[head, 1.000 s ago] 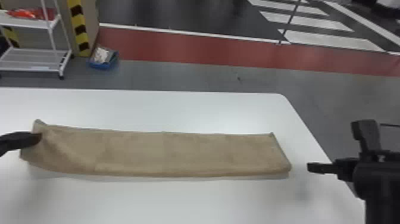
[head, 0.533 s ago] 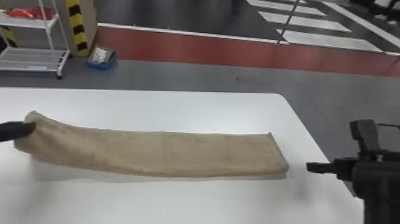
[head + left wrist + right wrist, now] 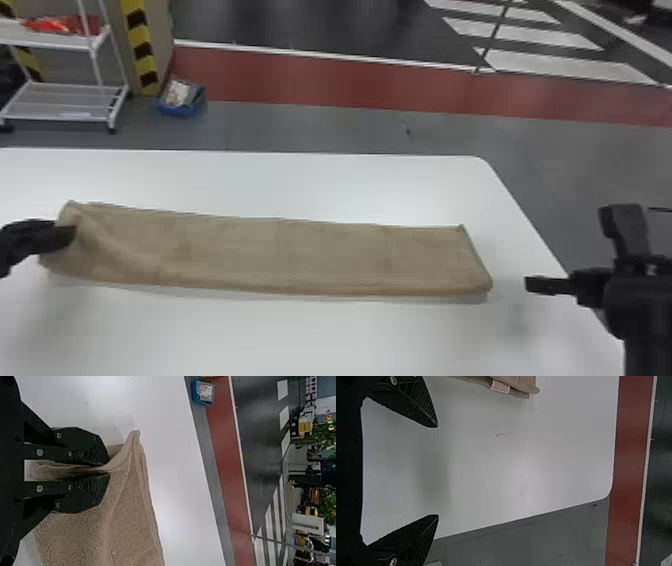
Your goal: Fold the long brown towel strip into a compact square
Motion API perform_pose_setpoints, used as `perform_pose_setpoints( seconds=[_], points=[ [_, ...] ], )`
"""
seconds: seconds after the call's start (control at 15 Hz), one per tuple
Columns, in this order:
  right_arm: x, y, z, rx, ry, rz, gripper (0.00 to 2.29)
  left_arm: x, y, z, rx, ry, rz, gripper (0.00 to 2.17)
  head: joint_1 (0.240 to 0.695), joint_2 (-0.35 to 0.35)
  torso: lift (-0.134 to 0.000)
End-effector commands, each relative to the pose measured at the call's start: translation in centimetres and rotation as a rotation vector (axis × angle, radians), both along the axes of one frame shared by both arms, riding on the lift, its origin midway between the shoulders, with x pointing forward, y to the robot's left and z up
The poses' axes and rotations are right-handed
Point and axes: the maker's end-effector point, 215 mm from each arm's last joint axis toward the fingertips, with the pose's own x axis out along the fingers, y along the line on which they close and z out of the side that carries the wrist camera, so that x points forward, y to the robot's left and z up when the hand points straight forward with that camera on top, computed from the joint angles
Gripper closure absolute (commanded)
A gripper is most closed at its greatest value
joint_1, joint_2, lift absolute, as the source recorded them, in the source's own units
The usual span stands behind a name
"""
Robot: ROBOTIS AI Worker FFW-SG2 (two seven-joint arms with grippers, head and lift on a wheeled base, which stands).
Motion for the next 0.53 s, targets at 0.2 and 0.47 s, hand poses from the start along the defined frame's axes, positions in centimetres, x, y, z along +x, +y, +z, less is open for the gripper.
perform_pose_setpoints(
  seconds=[0.2, 0.47],
  points=[
    [-0.6, 0.0, -0.6, 0.002, 0.013, -0.002, 0.07, 0.2, -1.3, 1.0, -0.006, -0.017, -0.021, 0.22, 0.695, -0.225, -0.125],
    [-1.1, -0.4, -0.8, 0.001, 0.017, -0.01, 0.07, 1.0, -2.0, 1.9, -0.027, -0.021, 0.015, 0.22, 0.695, -0.237, -0.125]
  ],
)
